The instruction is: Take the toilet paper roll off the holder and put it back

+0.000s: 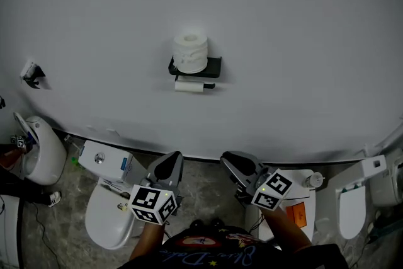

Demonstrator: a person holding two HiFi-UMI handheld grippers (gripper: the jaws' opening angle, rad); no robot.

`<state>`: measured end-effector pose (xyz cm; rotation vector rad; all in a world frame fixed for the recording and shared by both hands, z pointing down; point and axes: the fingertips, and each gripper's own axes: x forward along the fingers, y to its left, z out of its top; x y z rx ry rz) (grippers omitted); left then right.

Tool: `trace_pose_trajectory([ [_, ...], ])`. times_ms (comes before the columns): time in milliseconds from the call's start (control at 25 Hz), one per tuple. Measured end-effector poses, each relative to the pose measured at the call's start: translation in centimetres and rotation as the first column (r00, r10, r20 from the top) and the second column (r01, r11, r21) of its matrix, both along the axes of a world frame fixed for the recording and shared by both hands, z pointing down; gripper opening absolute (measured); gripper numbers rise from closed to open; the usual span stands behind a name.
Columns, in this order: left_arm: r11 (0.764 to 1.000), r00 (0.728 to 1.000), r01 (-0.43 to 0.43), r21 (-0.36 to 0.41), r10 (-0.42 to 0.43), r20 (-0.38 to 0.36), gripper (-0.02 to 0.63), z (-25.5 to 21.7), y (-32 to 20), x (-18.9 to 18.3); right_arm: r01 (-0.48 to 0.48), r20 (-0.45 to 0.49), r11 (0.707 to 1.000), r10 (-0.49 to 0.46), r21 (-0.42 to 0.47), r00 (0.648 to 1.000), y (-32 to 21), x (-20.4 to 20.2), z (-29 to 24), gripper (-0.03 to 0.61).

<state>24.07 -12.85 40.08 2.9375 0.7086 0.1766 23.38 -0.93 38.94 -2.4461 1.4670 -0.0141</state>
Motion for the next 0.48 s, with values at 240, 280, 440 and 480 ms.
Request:
trace_pose_trajectory([
  [240, 0.999, 0.999, 0.044, -0.004, -0.044, -0.003, -0.003, 0.0, -1.5, 0.3, 0.198, -0.167, 0.962, -0.23, -0.186, 0.959, -3.6, 6.1, -8.3, 0.15],
  [280, 0.998, 0.998, 0.065, -0.012, -0.065, 0.002, -0.003, 0.2, -2.2, 0.3, 0.204, -0.207, 0.95, -0.254, -0.236, 0.945, -4.2, 7.2, -9.9, 0.152],
  [440, 0.991, 0.992, 0.129, -0.028, -0.129, 0.015, -0.003, 0.9, -3.9, 0.4, 0.168, -0.331, 0.896, -0.319, -0.411, 0.888, -6.5, 12.4, -15.7, 0.201],
  [480, 0.99, 0.991, 0.135, -0.032, -0.134, 0.017, -0.003, 0.9, -4.1, 0.4, 0.156, -0.343, 0.876, -0.334, -0.456, 0.878, -7.1, 13.7, -16.6, 0.213],
])
